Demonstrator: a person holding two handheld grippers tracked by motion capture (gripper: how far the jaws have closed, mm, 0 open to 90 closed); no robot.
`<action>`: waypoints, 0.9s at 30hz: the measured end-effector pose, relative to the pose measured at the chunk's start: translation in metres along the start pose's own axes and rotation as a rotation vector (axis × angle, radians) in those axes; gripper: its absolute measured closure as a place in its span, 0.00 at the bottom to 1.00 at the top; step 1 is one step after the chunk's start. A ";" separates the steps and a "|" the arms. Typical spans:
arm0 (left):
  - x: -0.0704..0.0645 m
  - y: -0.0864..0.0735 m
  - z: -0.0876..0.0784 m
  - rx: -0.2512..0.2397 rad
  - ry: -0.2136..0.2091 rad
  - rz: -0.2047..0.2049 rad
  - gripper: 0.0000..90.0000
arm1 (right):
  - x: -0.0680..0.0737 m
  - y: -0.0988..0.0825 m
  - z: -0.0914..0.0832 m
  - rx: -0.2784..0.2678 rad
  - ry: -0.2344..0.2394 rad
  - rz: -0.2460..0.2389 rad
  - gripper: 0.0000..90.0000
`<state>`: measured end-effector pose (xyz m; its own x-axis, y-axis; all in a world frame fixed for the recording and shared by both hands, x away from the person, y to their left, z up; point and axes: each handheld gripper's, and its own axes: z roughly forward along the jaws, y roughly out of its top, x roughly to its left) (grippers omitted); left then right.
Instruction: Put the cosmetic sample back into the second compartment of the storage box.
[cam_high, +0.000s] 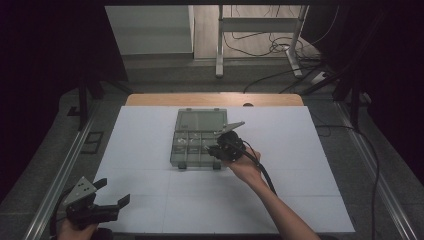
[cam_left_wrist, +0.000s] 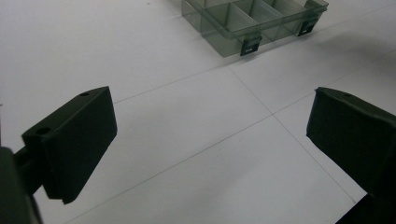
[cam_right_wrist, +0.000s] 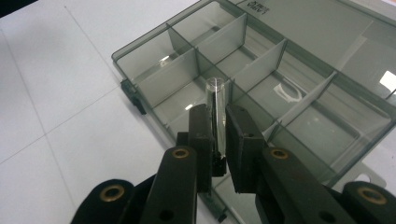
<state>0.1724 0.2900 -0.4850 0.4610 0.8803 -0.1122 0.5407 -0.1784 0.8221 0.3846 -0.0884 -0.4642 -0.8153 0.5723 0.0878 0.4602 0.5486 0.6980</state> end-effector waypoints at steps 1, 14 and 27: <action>0.000 0.000 0.000 0.000 0.001 0.001 0.02 | -0.001 0.001 0.001 -0.001 -0.001 0.000 0.90; 0.000 0.000 0.001 0.004 -0.004 0.001 0.02 | -0.004 0.016 0.018 -0.007 -0.015 0.003 0.90; 0.000 0.000 0.001 0.005 -0.008 0.001 0.02 | -0.007 0.025 0.035 -0.013 -0.025 0.020 0.90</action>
<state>0.1733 0.2898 -0.4852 0.4670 0.8766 -0.1163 0.5438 -0.1809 0.8195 0.4142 -0.0572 -0.4720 -0.7971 0.5980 0.0838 0.4713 0.5293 0.7055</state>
